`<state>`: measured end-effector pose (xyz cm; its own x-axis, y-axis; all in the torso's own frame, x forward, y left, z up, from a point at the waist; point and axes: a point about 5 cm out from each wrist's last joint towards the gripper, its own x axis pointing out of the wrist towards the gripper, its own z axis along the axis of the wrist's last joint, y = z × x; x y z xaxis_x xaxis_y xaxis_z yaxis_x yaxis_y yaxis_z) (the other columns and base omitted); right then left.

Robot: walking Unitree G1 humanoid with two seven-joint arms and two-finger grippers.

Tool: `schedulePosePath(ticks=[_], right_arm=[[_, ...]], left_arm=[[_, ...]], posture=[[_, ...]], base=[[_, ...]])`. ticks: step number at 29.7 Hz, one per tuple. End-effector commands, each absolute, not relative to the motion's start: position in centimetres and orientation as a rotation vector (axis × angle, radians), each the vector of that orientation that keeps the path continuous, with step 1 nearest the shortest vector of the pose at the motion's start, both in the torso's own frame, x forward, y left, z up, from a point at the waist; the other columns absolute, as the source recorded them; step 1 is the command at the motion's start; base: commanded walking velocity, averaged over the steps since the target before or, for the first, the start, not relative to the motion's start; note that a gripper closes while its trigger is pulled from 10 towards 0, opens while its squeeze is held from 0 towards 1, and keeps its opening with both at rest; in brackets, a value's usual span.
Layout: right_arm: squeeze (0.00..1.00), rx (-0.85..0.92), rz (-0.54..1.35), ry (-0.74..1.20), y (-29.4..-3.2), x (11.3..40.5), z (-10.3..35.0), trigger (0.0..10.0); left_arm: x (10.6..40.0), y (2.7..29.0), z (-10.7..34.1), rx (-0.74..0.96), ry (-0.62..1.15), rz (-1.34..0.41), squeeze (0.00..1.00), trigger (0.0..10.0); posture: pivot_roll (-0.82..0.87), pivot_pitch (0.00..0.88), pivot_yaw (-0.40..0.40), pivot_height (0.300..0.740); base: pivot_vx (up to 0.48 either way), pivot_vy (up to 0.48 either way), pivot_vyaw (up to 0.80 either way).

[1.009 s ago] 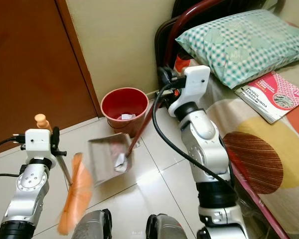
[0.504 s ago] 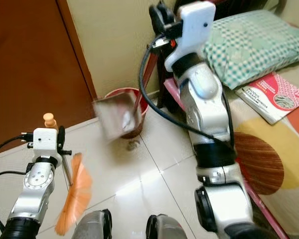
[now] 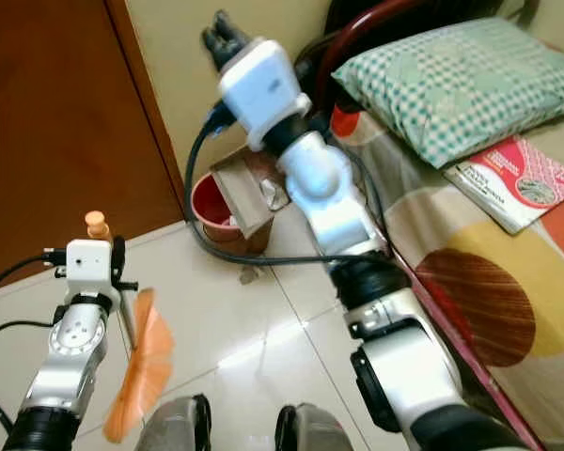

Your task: Sweep floor

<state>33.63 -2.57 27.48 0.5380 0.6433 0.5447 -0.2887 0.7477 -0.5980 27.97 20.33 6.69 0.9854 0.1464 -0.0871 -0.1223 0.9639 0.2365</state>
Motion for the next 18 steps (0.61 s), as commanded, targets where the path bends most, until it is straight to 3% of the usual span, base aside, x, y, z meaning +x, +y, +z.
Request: schedulePosePath(ticks=[1, 18], right_arm=[[0.00, -0.535, 0.581, -0.967, -1.8, 32.7, 28.8, 10.0], [0.00, -0.673, 0.819, -1.024, 3.7, 29.5, 20.6, 10.0]], left_arm=[[27.2, 20.7, 5.2, 0.239, 0.181, 0.146, 0.00, 10.0], [27.3, 20.1, 5.2, 0.230, 0.170, 0.145, 0.00, 10.0]], posture=[[0.00, 0.089, -0.027, 0.740], [0.00, 0.099, -0.045, 0.740]], base=[[0.000, 0.000, 0.00], [0.000, 0.000, 0.00]])
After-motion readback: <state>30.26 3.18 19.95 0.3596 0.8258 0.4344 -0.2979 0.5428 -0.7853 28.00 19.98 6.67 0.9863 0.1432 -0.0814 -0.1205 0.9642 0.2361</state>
